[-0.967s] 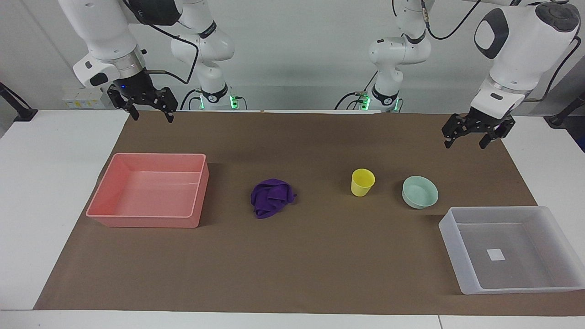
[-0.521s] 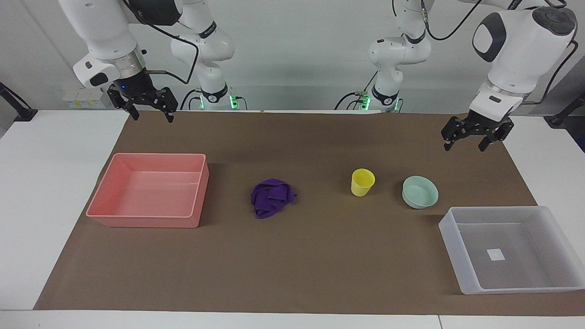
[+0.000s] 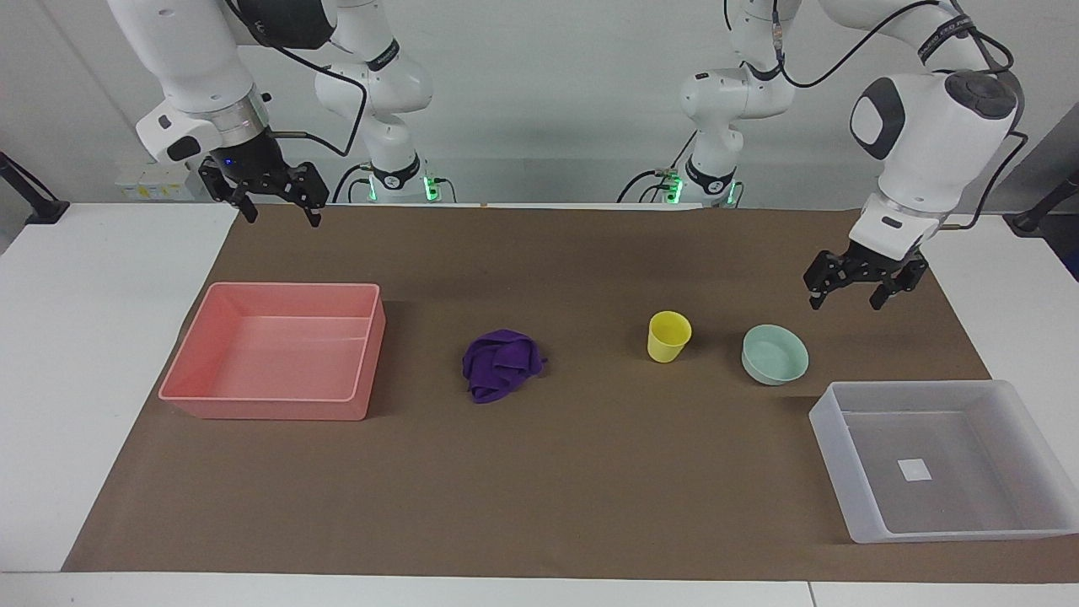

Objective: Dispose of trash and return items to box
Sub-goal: 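Lower the left gripper onto the rim of the pale green bowl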

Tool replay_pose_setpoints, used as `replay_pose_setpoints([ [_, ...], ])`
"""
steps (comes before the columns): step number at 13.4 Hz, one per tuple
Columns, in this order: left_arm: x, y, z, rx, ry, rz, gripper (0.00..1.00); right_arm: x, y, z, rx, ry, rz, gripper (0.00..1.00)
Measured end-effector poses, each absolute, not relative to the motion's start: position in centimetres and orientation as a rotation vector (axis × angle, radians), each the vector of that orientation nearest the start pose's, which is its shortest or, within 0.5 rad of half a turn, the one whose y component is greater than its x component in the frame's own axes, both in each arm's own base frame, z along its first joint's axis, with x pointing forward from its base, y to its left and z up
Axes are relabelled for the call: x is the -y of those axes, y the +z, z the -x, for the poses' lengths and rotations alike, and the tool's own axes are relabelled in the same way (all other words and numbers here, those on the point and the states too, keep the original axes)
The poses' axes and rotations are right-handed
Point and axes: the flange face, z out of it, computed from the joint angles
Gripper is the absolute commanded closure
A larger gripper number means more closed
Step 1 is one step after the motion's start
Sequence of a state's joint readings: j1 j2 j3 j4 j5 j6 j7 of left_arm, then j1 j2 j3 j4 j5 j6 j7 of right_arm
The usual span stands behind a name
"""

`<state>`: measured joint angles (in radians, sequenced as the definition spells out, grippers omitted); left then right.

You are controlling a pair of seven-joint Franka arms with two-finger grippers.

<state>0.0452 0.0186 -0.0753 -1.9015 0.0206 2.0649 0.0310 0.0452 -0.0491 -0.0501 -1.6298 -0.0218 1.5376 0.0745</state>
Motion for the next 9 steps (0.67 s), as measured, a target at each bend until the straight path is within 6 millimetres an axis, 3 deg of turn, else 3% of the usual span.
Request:
replay_pose_setpoints([
  [5,-1.3,42.1,-58.1,-0.037,-0.277,3.113,0.00,0.6,62.1,-53.5,-0.126,0.067,3.159,0.00],
  [9,-1.5,38.0,-57.1,-0.032,-0.281,3.116,0.00,0.6,62.0,-53.5,-0.126,0.068,3.159,0.00],
])
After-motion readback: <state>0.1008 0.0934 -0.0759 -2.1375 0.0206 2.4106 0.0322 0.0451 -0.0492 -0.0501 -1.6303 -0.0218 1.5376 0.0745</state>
